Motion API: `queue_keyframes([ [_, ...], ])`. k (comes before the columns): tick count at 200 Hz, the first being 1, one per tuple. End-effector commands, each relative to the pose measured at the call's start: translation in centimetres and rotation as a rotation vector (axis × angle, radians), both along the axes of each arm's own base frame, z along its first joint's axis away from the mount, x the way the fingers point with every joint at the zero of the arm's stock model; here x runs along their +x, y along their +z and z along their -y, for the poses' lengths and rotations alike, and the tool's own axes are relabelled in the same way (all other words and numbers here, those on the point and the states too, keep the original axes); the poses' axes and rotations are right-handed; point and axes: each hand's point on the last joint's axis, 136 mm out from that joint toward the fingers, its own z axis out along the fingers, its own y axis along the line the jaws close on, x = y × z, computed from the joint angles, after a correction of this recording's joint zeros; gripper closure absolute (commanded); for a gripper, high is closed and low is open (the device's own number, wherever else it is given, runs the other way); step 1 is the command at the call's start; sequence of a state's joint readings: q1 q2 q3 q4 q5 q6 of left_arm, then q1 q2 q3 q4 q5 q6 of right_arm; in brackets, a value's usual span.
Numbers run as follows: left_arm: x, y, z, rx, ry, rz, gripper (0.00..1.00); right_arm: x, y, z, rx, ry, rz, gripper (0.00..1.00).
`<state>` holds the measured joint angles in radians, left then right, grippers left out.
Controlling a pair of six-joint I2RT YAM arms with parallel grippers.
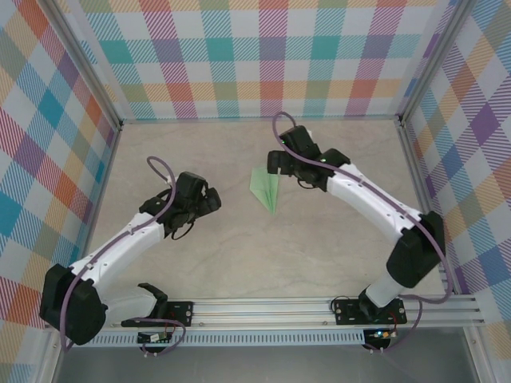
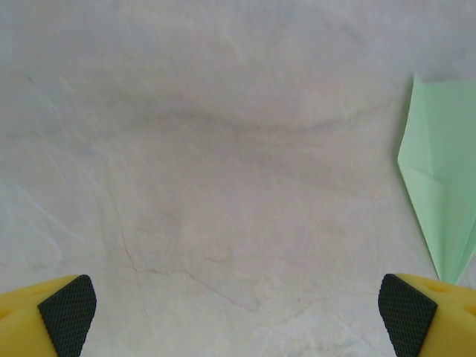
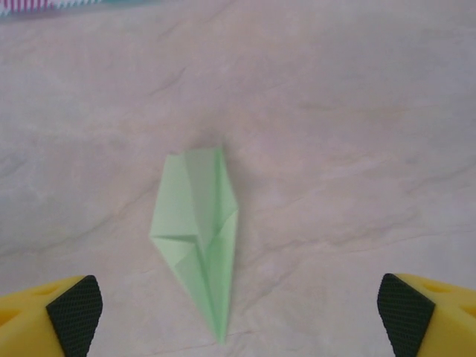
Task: Fold a paper plane with a square sheet of paper (pick it up from the middle)
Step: Reset both arms
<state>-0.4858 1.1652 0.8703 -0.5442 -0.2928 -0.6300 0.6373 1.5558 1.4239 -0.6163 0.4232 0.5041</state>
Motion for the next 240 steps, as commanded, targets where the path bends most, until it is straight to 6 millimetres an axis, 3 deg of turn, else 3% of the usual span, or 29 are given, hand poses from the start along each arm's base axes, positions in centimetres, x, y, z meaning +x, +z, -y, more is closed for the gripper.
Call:
queue_keyframes([
  [1,1.7,4.1,-4.0,0.182,0.058,0.159,0.00,1.2,-0.2,6.0,-0.117,-0.112,0.096,0.00],
  [21,2.4,5.5,-6.9,0.296,0.134,0.249,0.00,1.2,-0.4,10.8,-0.139,-0.207,0.157,0.00],
  [54,3.3,4.5,-10.8,0.373,0.207,0.287,0.00,0.0,-3.2,17.9,-0.161,-0.363,0.211,0.00],
  [87,3.8,1.8,-12.5,0.376,0.197,0.348,0.00,-1.4,-7.1,21.8,-0.208,-0.424,0.206,0.00],
  [117,4.0,0.2,-12.0,0.374,0.122,0.460,0.00,-1.9,-10.5,22.4,-0.219,-0.386,0.237,0.00],
  [149,4.7,-1.0,-11.0,0.341,0.031,0.524,0.00,-1.5,-12.0,21.8,-0.182,-0.308,0.276,0.00],
  [190,6.4,-2.4,-9.8,0.293,-0.055,0.561,0.00,-0.8,-11.5,19.6,-0.124,-0.169,0.392,0.00],
  [240,7.9,-4.4,-10.4,0.278,-0.056,0.538,0.00,0.3,-11.0,19.4,-0.132,-0.116,0.440,0.00],
])
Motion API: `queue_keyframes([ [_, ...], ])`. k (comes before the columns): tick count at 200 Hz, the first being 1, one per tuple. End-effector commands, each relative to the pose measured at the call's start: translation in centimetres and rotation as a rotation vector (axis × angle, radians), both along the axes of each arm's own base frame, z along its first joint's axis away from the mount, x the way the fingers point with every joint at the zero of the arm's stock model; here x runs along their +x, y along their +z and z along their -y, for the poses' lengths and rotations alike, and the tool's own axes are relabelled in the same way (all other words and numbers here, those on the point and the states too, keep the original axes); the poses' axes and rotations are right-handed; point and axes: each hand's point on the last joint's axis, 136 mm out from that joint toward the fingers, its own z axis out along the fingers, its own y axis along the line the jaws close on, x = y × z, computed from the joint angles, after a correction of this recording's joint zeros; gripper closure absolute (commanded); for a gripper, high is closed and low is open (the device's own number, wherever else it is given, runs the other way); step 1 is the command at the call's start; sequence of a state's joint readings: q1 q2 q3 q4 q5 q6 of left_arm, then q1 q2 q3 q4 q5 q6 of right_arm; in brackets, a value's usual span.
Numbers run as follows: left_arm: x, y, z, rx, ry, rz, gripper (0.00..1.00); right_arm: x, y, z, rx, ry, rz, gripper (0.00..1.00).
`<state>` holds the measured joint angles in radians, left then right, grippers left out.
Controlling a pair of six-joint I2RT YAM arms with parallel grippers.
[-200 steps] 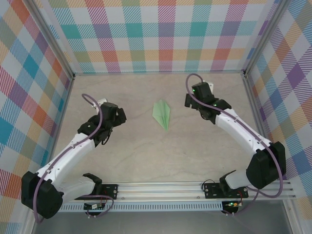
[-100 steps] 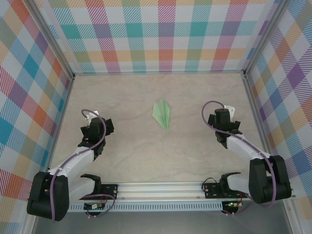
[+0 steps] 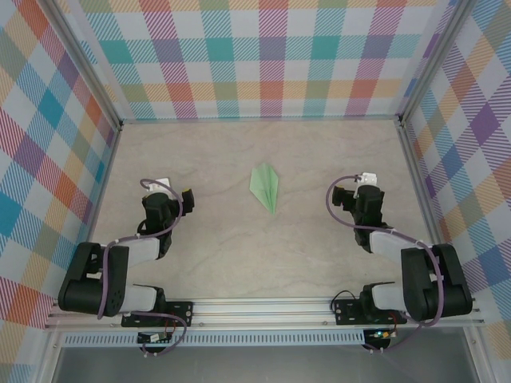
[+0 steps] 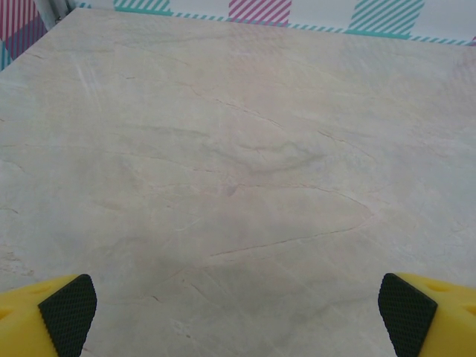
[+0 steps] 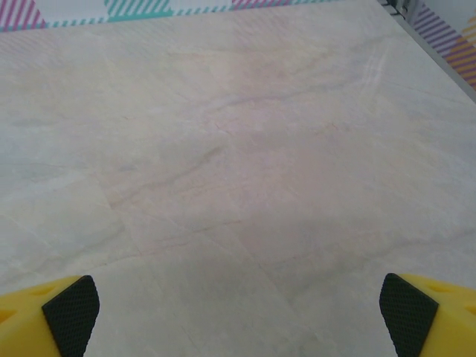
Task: Fold a paper plane with a square sheet of paper (pick it up from the middle)
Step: Reset both arms
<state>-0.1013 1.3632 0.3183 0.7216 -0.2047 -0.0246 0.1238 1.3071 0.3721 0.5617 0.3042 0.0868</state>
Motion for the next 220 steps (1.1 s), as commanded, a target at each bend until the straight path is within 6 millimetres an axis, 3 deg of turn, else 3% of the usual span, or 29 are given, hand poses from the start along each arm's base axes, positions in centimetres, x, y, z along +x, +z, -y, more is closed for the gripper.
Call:
queue_keyframes([
  [1,1.4,1.4,-0.5,-0.012,-0.013,0.084,0.00,1.3,2.0,-0.6,-0.015,0.060,0.096,0.00],
  [36,2.4,-0.4,-0.7,-0.025,-0.008,0.043,0.00,2.0,1.2,0.9,0.015,0.034,0.122,0.00],
  [92,3.0,-1.3,-0.6,-0.021,-0.011,0.011,0.00,3.0,-0.9,0.2,0.027,0.082,0.070,0.00],
  [128,3.0,-1.3,-0.5,-0.006,-0.011,0.006,0.00,3.2,-0.8,0.2,0.024,0.083,0.080,0.00],
  [152,3.5,-1.5,1.4,-0.003,-0.125,-0.027,0.00,3.2,-0.8,0.2,0.025,0.083,0.078,0.00],
  [220,3.6,-1.6,1.5,-0.005,-0.129,-0.032,0.00,3.1,-0.9,0.2,0.026,0.082,0.075,0.00],
])
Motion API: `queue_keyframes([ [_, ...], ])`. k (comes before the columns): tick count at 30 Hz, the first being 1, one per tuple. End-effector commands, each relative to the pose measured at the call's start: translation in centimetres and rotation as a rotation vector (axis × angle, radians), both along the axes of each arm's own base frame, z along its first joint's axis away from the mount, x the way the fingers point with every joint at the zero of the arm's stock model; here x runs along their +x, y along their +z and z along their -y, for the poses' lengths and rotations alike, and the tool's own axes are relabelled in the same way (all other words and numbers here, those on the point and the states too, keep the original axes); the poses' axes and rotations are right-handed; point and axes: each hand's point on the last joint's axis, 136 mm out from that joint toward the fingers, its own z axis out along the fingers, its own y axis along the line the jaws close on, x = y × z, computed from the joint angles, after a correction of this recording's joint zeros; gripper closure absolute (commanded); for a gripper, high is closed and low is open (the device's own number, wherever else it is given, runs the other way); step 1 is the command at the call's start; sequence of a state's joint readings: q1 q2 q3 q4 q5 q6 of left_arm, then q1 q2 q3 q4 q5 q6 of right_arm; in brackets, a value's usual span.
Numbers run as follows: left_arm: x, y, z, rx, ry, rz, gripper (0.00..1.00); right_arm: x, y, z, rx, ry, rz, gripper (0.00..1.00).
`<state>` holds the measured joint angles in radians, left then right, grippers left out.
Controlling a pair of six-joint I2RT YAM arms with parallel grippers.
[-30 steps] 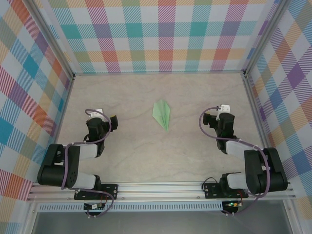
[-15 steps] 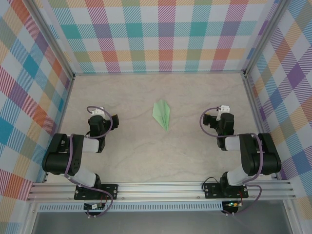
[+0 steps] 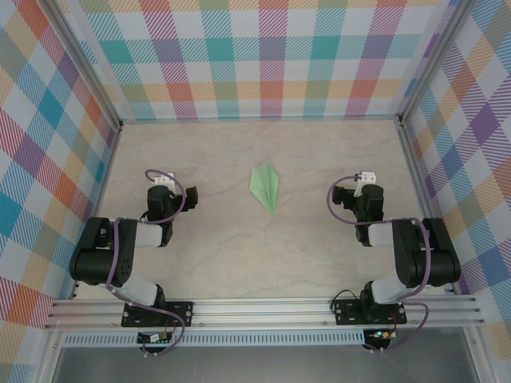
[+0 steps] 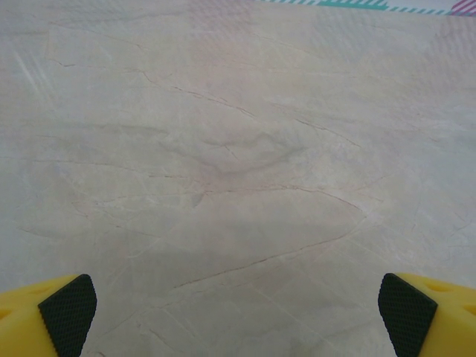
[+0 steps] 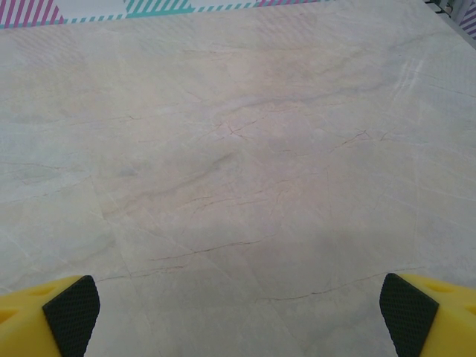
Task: Fold a paper plane with a square sheet of paper (pick it up from the middle)
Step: Reset both arms
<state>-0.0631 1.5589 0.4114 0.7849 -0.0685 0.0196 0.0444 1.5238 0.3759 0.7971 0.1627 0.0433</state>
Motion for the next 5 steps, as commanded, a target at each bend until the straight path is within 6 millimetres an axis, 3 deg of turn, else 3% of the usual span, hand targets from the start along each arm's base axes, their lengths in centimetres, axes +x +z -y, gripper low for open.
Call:
queue_keyframes([
  [1,0.71,0.60,0.38,0.006,-0.024,0.016,0.00,0.99,1.63,-0.13,0.005,0.013,0.060,0.00],
  [5,0.64,0.57,0.32,0.004,-0.023,0.018,0.00,0.97,1.70,-0.22,0.004,0.017,0.064,0.00],
])
